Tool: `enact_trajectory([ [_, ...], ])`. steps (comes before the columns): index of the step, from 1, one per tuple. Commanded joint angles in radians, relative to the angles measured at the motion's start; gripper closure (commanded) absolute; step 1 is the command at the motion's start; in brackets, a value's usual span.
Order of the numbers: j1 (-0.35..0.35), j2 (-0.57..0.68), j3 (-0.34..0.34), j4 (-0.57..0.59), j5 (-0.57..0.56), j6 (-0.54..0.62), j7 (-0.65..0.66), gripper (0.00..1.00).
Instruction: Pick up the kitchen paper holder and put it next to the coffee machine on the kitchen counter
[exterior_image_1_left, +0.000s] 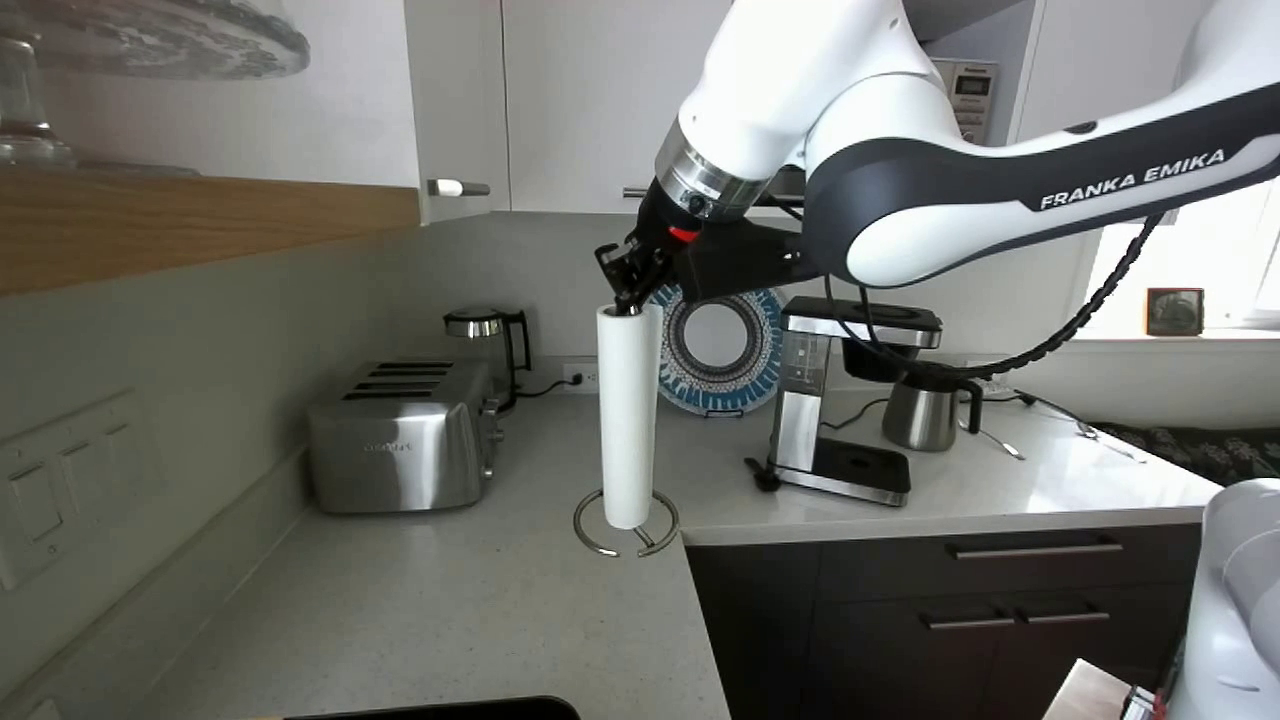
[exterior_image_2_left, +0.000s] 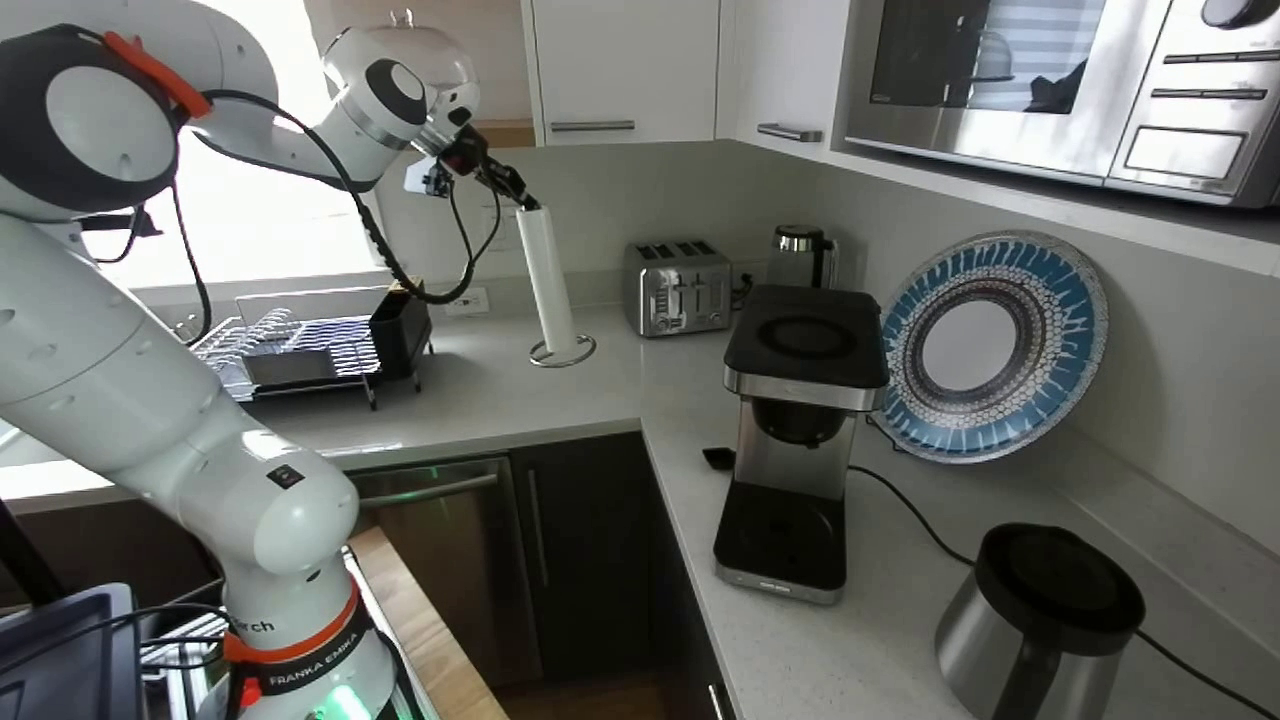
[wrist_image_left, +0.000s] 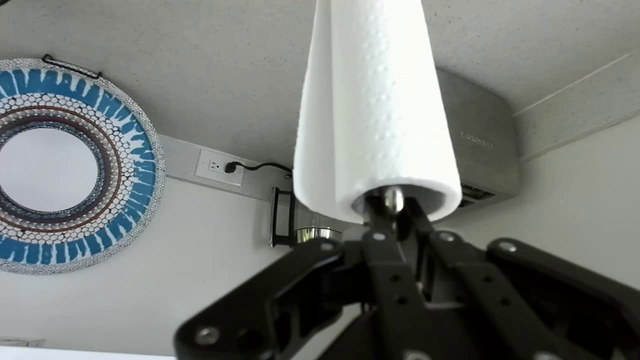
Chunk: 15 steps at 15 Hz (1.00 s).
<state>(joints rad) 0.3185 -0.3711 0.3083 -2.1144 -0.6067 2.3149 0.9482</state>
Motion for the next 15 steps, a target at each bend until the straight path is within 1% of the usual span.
enact_trajectory([
  [1, -0.055, -0.006, 0.046, 0.0, 0.027, 0.009, -0.018, 0.89],
  [2, -0.055, -0.006, 0.045, 0.0, 0.027, 0.009, -0.018, 0.97],
  [3, -0.073, -0.006, 0.044, 0.003, 0.004, 0.026, -0.018, 0.97],
  [4, -0.086, -0.009, 0.042, 0.004, 0.012, 0.025, -0.015, 0.97],
  [8, -0.158, -0.045, -0.001, -0.025, 0.008, 0.109, -0.022, 0.97],
  [12, -0.226, -0.048, -0.051, -0.039, 0.023, 0.21, -0.066, 0.97],
  [15, -0.275, -0.053, -0.08, -0.063, 0.035, 0.255, -0.075, 0.97],
])
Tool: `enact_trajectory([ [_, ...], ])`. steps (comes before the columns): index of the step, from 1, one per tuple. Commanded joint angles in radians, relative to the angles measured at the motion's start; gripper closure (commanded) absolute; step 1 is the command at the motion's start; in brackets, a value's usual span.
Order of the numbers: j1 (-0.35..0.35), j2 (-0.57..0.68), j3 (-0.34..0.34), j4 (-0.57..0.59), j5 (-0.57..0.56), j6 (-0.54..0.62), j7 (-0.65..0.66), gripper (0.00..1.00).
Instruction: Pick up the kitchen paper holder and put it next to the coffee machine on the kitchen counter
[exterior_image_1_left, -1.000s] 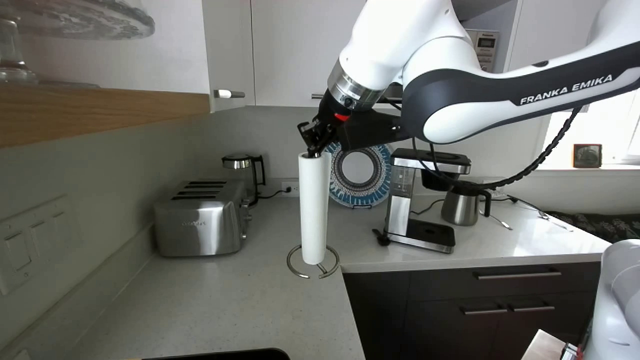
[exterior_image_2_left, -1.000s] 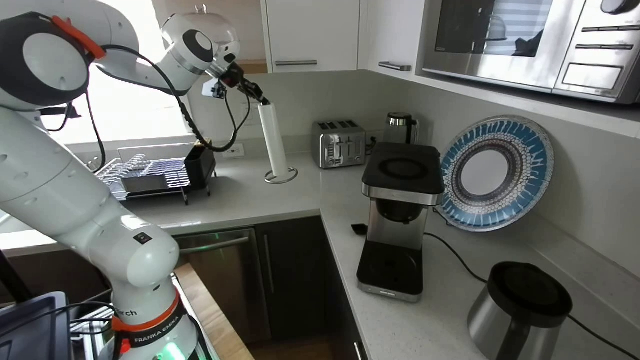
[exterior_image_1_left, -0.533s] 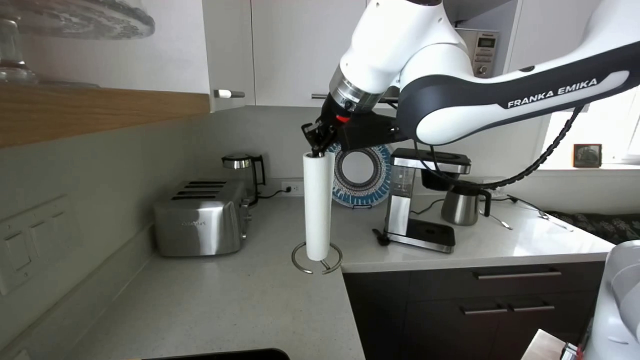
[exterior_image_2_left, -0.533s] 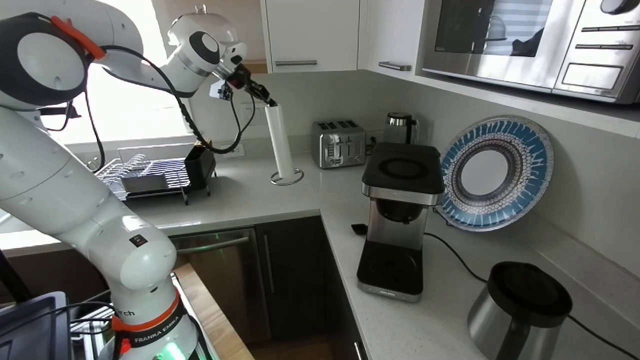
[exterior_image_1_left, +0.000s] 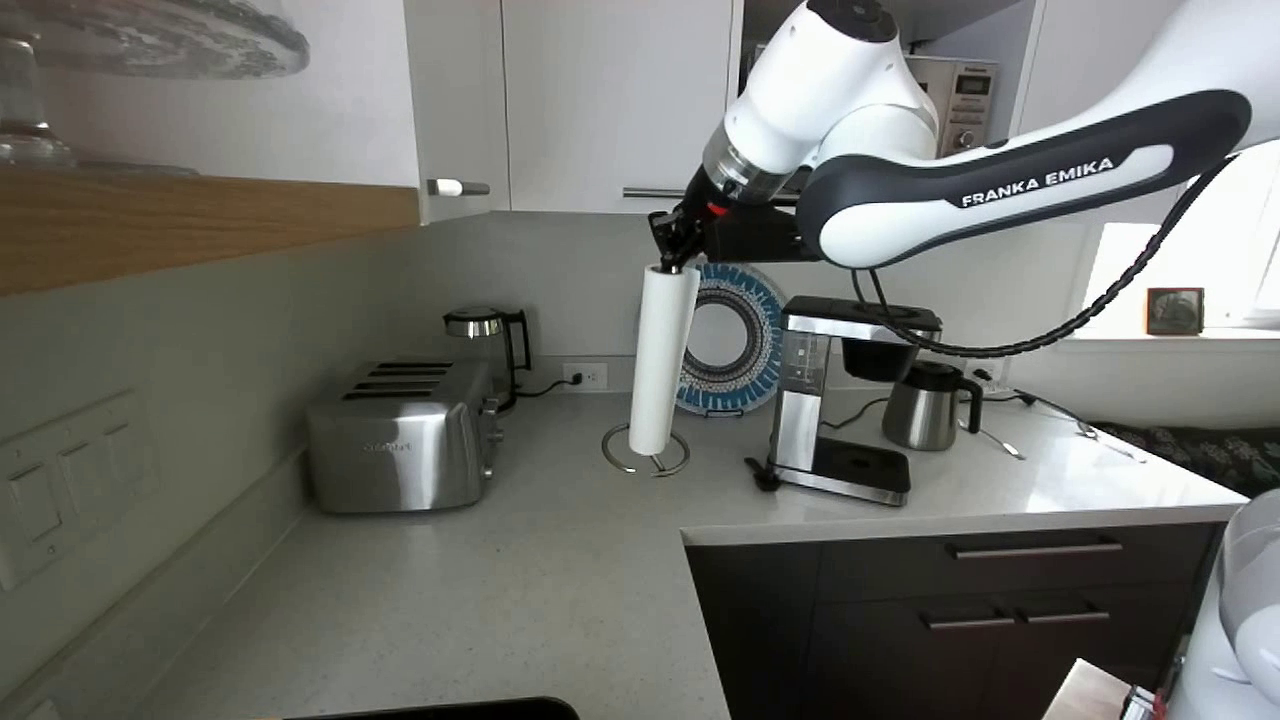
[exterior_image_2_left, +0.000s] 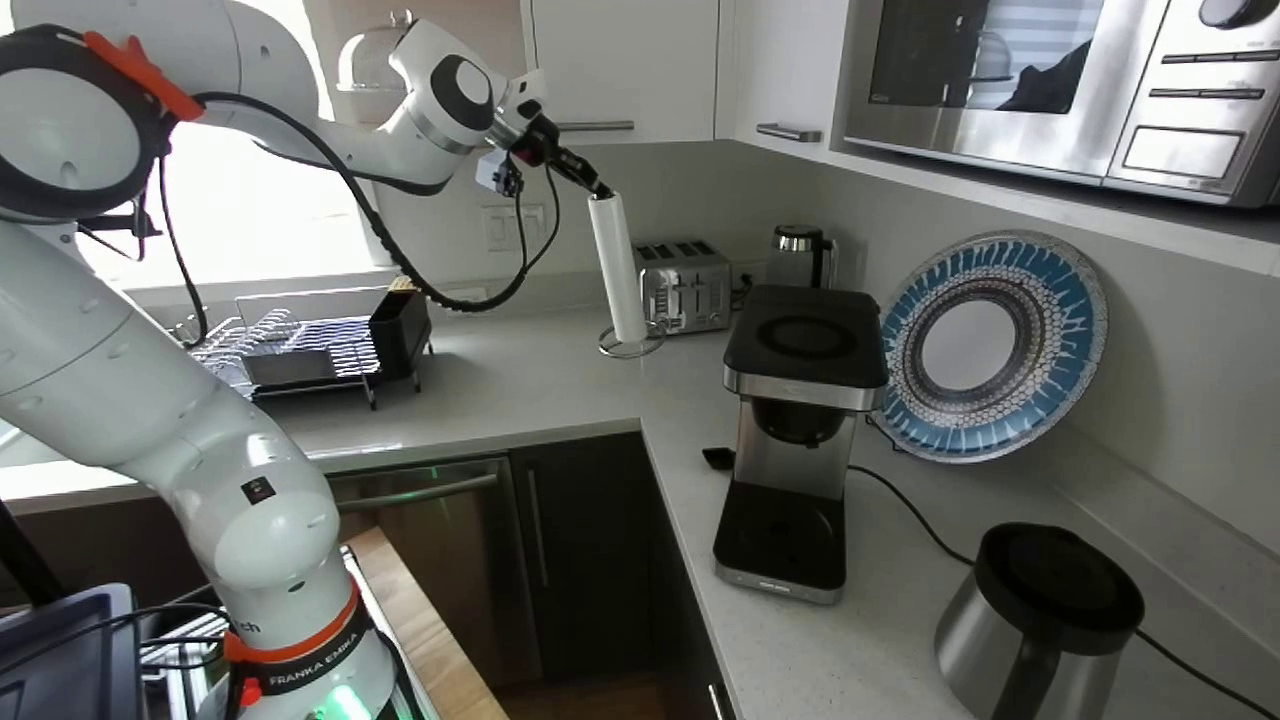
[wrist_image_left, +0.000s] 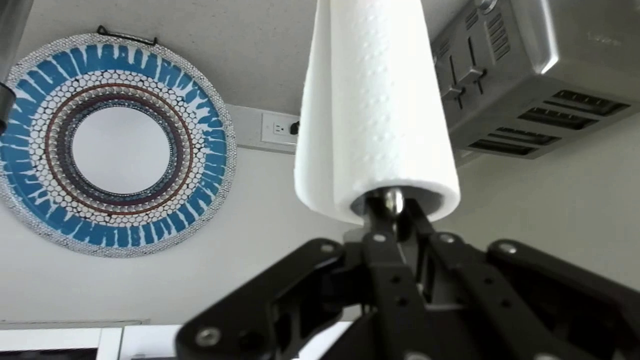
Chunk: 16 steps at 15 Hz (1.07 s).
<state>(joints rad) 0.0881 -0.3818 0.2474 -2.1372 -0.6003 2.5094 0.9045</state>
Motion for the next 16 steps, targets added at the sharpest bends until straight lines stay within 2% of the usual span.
enact_trajectory([
  [1, -0.061, -0.042, -0.026, -0.048, 0.028, 0.078, -0.03, 0.97],
  [8, -0.179, -0.03, -0.079, -0.119, 0.049, 0.237, -0.018, 0.97],
  [11, -0.23, -0.004, -0.082, -0.134, 0.059, 0.269, -0.018, 0.97],
  [12, -0.215, 0.01, -0.106, -0.134, 0.031, 0.266, 0.003, 0.97],
  [16, -0.235, 0.071, -0.101, -0.101, 0.014, 0.25, 0.002, 0.97],
])
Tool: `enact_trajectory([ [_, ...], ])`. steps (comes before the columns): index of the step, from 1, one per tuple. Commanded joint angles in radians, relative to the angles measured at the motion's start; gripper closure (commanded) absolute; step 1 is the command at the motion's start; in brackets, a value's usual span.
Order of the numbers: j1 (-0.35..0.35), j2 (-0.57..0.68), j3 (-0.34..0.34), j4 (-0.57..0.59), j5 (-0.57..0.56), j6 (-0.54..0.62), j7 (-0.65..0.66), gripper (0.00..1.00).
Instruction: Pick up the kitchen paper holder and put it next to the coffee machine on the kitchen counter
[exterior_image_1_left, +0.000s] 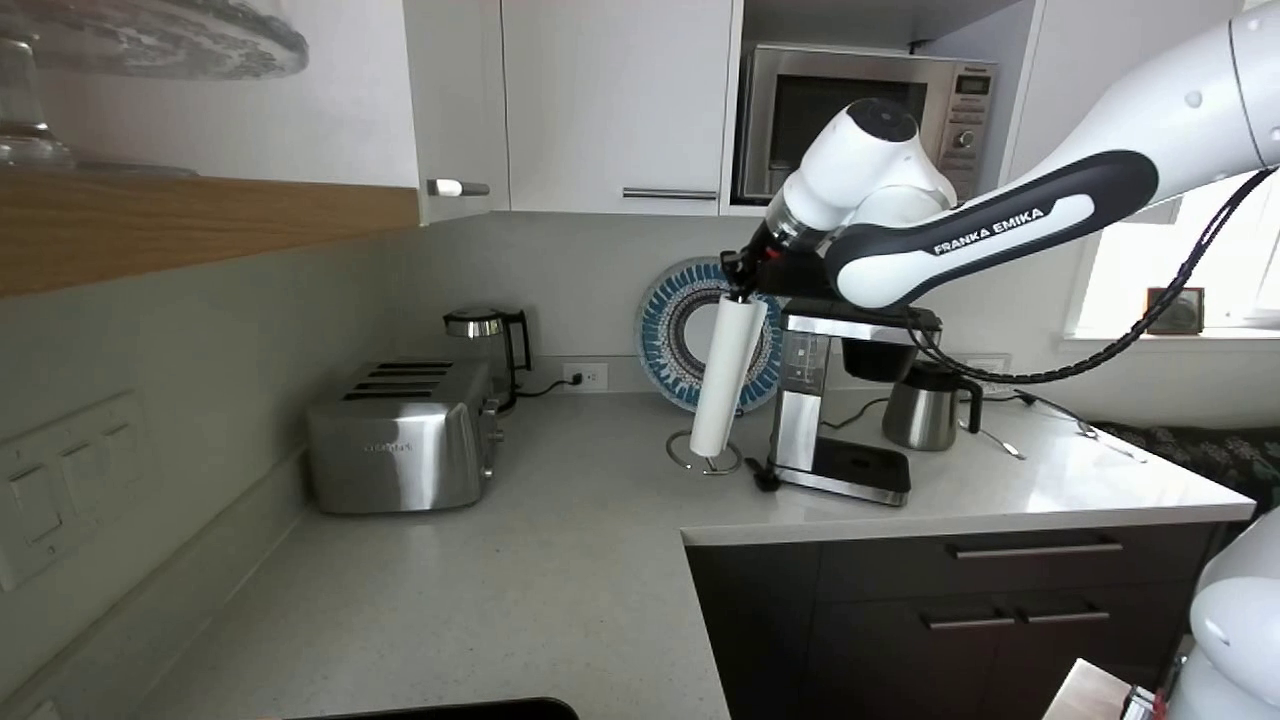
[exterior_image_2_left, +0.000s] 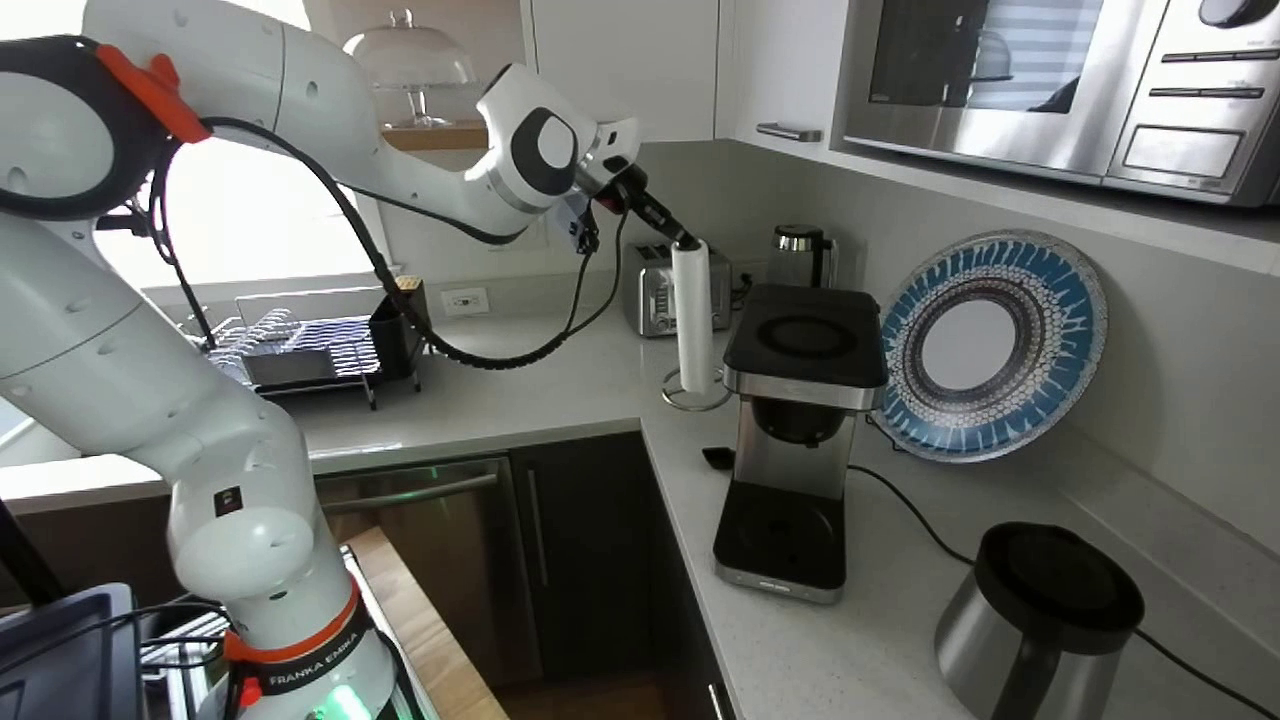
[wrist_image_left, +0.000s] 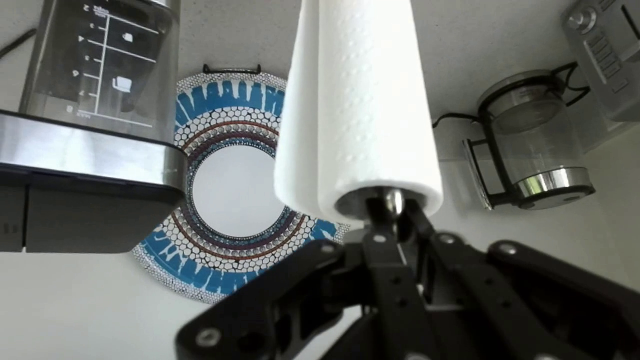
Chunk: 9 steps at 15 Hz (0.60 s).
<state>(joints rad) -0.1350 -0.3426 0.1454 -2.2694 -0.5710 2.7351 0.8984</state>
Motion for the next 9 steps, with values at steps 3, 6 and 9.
enact_trajectory([
  [3, -0.015, 0.077, 0.01, 0.063, -0.022, 0.014, 0.013, 0.97],
  [6, -0.028, 0.117, 0.025, 0.103, -0.059, -0.009, 0.037, 0.97],
  [9, -0.027, 0.167, 0.042, 0.152, -0.091, -0.029, 0.049, 0.97],
])
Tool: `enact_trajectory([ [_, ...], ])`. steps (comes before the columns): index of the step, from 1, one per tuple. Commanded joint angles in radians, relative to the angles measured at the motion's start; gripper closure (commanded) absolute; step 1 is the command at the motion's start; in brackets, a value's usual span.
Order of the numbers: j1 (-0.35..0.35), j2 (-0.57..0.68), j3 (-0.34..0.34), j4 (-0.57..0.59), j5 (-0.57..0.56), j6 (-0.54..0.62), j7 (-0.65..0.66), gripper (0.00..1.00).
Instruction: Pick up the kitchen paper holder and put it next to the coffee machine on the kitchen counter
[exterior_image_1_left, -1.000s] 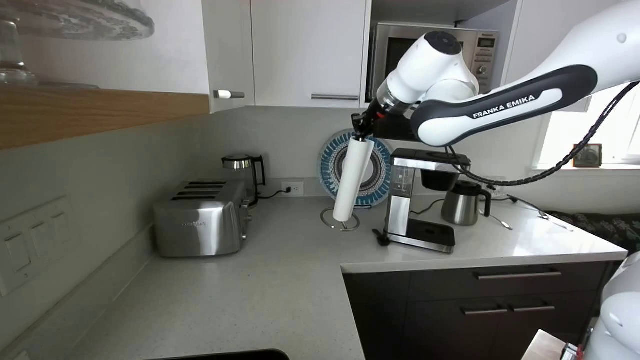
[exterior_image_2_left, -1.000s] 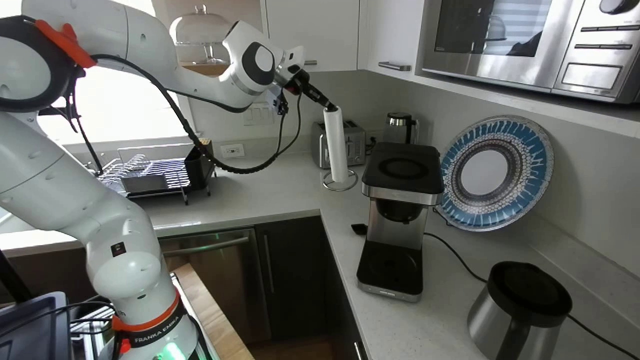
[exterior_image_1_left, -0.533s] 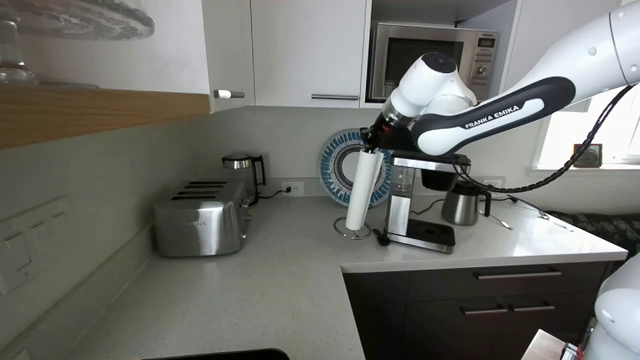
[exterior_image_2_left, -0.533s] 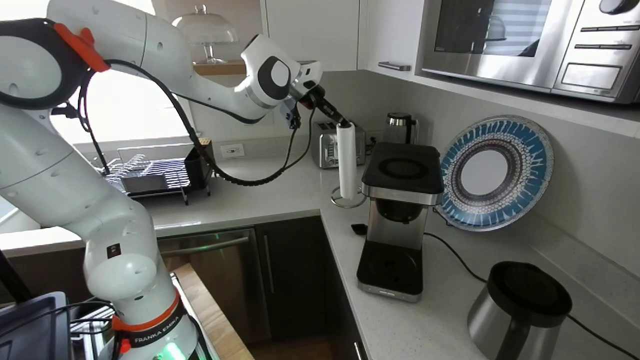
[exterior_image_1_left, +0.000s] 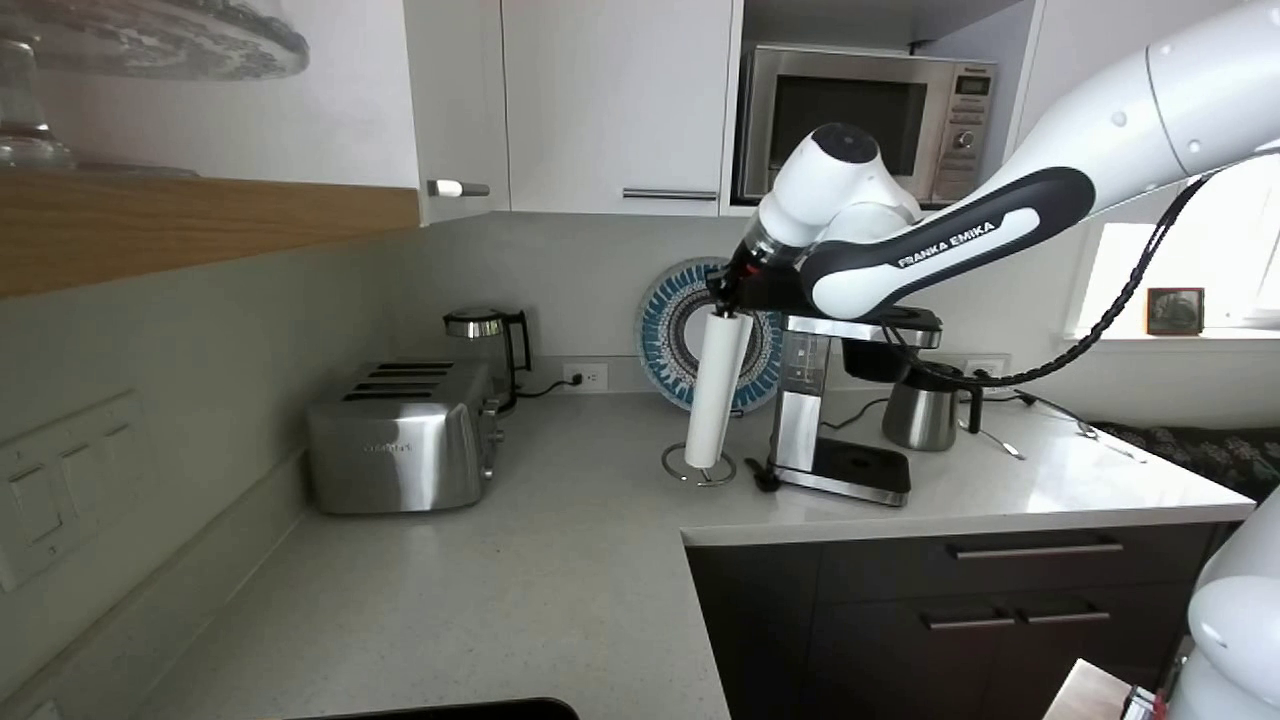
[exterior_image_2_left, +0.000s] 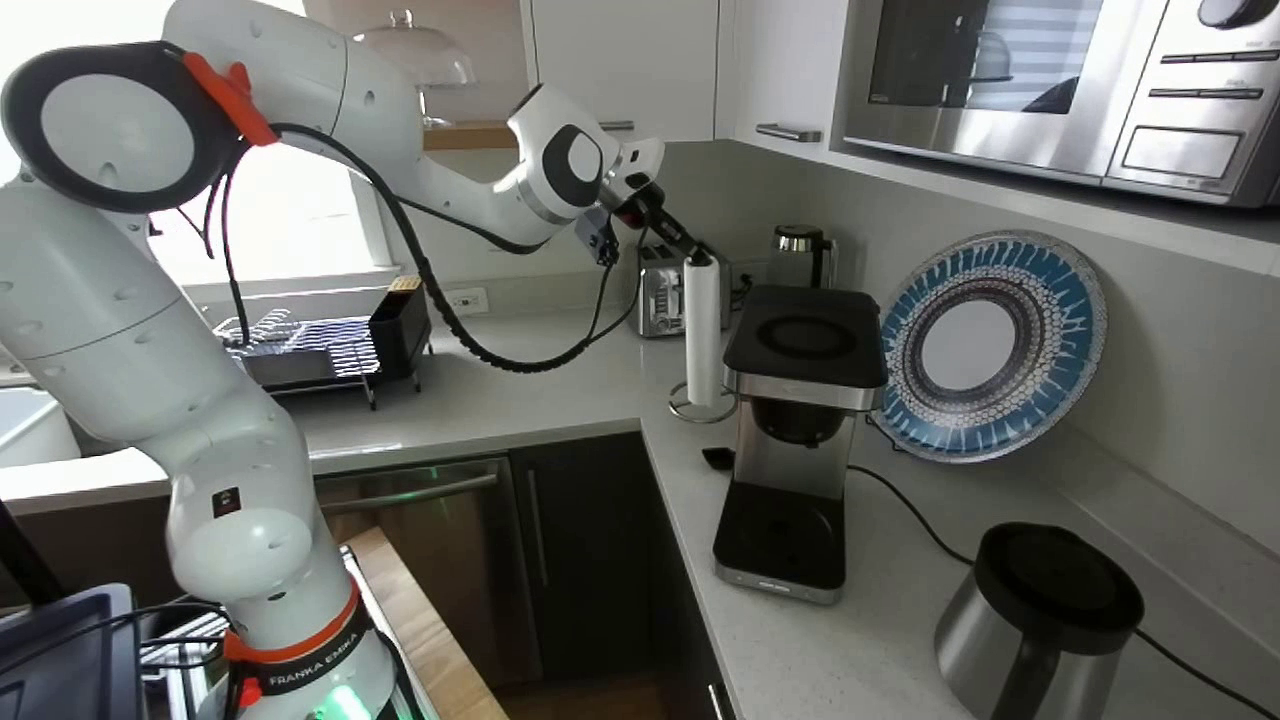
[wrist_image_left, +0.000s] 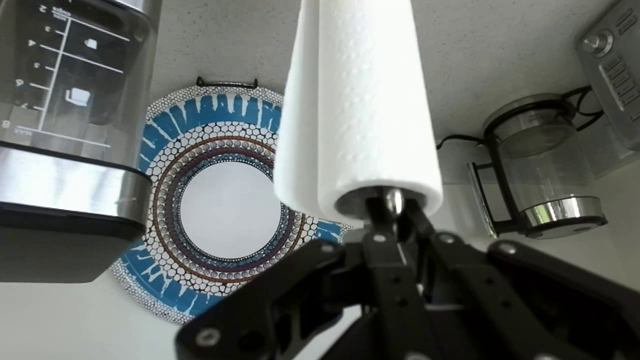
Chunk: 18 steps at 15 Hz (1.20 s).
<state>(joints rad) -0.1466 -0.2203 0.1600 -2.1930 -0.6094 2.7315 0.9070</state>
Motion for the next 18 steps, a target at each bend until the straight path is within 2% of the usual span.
enact_trajectory([
  [1, -0.012, 0.057, 0.03, 0.088, -0.059, -0.033, 0.044, 0.97],
  [7, -0.009, 0.14, 0.037, 0.148, -0.115, -0.042, 0.09, 0.97],
  [18, 0.004, 0.215, 0.032, 0.2, -0.121, -0.073, 0.091, 0.97],
])
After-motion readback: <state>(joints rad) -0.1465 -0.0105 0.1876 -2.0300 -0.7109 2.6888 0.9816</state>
